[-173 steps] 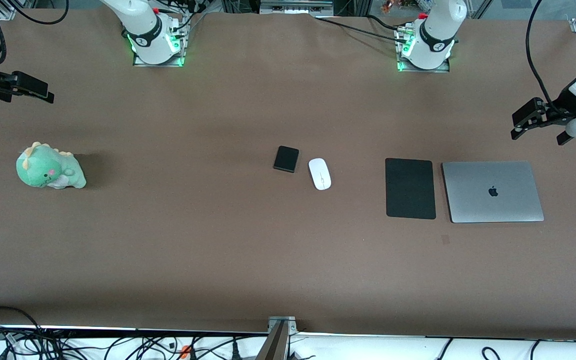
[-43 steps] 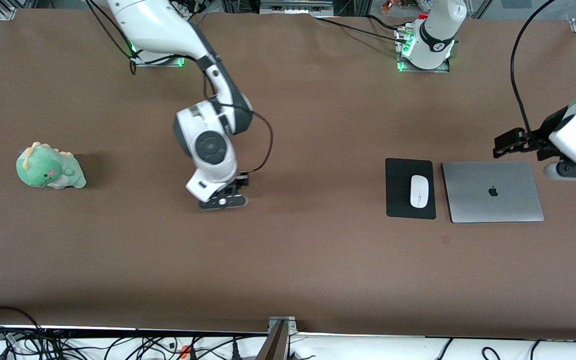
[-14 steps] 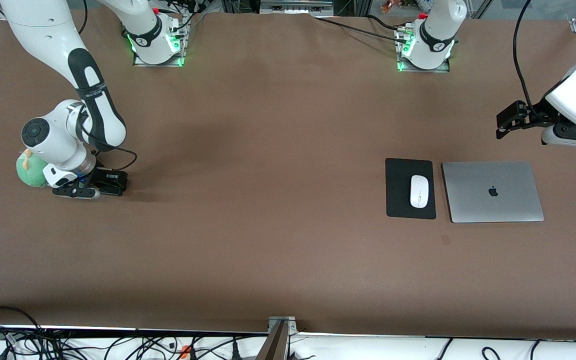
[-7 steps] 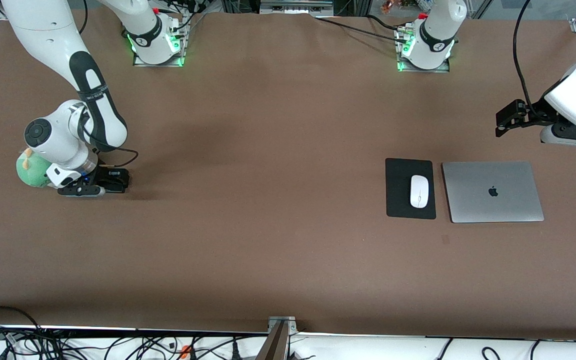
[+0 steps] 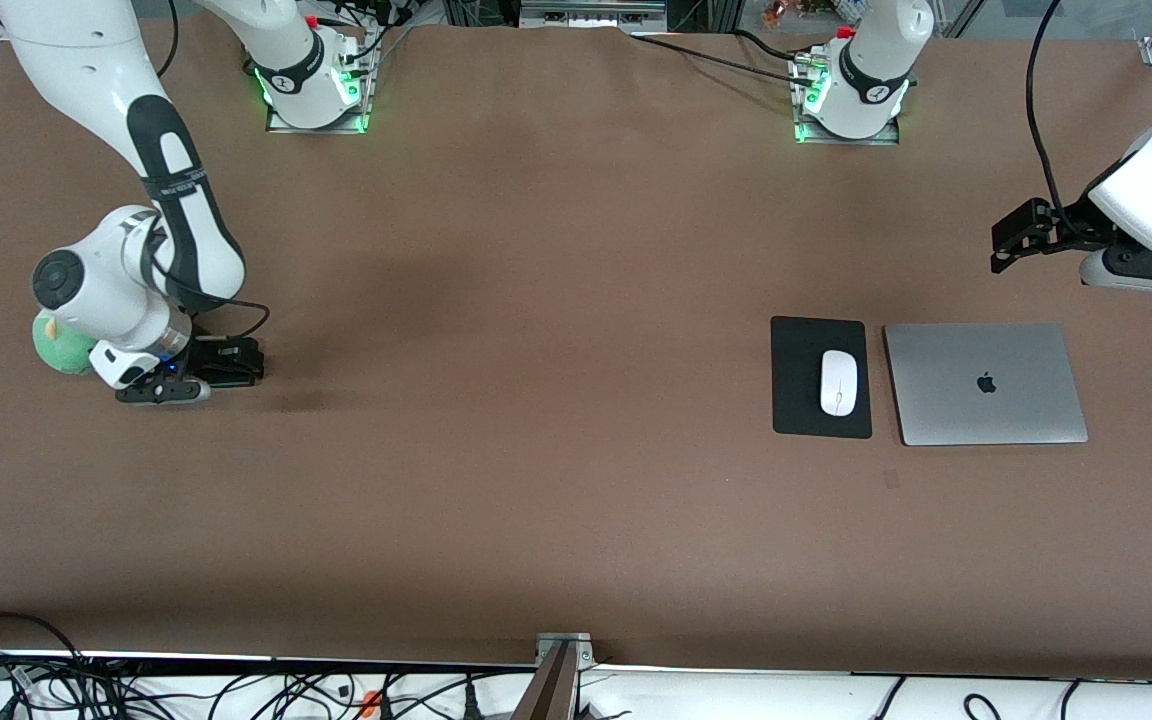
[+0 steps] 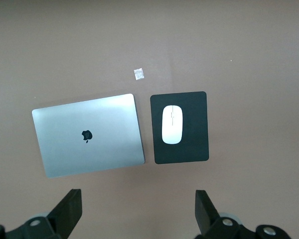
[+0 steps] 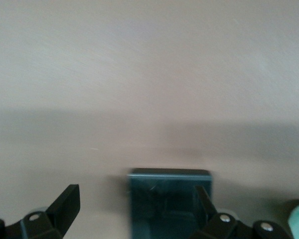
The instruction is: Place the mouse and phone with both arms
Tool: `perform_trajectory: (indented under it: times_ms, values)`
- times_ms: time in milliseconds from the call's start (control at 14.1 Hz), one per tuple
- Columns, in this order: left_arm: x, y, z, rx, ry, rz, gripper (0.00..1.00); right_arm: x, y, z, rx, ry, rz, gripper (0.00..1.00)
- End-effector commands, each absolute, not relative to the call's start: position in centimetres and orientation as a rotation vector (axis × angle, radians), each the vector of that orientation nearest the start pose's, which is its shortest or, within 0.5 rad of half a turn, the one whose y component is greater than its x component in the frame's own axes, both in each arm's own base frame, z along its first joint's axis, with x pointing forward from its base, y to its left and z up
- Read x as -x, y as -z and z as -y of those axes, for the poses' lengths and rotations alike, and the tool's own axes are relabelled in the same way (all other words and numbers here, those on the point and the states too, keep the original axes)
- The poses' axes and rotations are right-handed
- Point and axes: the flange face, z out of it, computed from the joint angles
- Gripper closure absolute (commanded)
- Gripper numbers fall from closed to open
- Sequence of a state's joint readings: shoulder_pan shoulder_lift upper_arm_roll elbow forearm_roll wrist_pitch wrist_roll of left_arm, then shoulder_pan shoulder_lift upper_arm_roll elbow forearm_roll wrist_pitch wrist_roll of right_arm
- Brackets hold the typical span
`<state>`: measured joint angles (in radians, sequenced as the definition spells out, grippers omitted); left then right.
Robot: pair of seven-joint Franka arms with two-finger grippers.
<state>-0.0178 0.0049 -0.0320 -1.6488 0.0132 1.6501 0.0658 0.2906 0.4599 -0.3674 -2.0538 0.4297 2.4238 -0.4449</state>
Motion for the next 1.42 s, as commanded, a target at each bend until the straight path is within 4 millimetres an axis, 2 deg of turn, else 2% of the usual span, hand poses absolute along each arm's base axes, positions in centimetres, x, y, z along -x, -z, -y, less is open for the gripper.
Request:
perform_trajectory:
  times_ms: [0,284,497,711,782,924,1066,1137,1350]
  values:
    - [-56.2,-59.8,2.5,3.108,-0.010,-0.203,0.00,-61.3,-28.7,3.8,2.923,-0.083,0.146,0.00]
    - [-56.2,-59.7,2.3,3.108,-0.015,-0.201,0.00,-62.7,-35.7,4.2,2.852,-0.240,0.194,0.00]
    - [-56.1,-59.7,2.3,3.108,-0.017,-0.201,0.00,-62.7,-42.9,4.2,2.876,-0.302,0.204,0.00]
    - [-56.2,-59.7,1.9,3.109,-0.018,-0.194,0.00,-60.8,-49.9,4.1,2.921,-0.233,0.206,0.00]
    - [-56.2,-59.7,1.9,3.108,-0.018,-0.196,0.00,-59.8,-52.1,4.2,2.950,-0.220,0.186,0.00]
    - [-56.1,-59.7,1.9,3.109,-0.020,-0.194,0.00,-57.4,-56.1,3.2,3.026,-0.232,0.115,0.00]
    - [-56.1,-59.7,1.8,3.109,-0.020,-0.191,0.00,-55.5,-59.0,2.8,3.080,-0.227,0.091,0.00]
    - [-56.1,-59.7,1.8,3.109,-0.020,-0.189,0.00,-55.0,-59.8,2.8,3.100,-0.223,0.040,0.00]
    - [-56.1,-59.7,1.8,3.109,-0.020,-0.189,0.00,-54.4,-60.4,2.5,3.136,-0.217,-0.024,0.00]
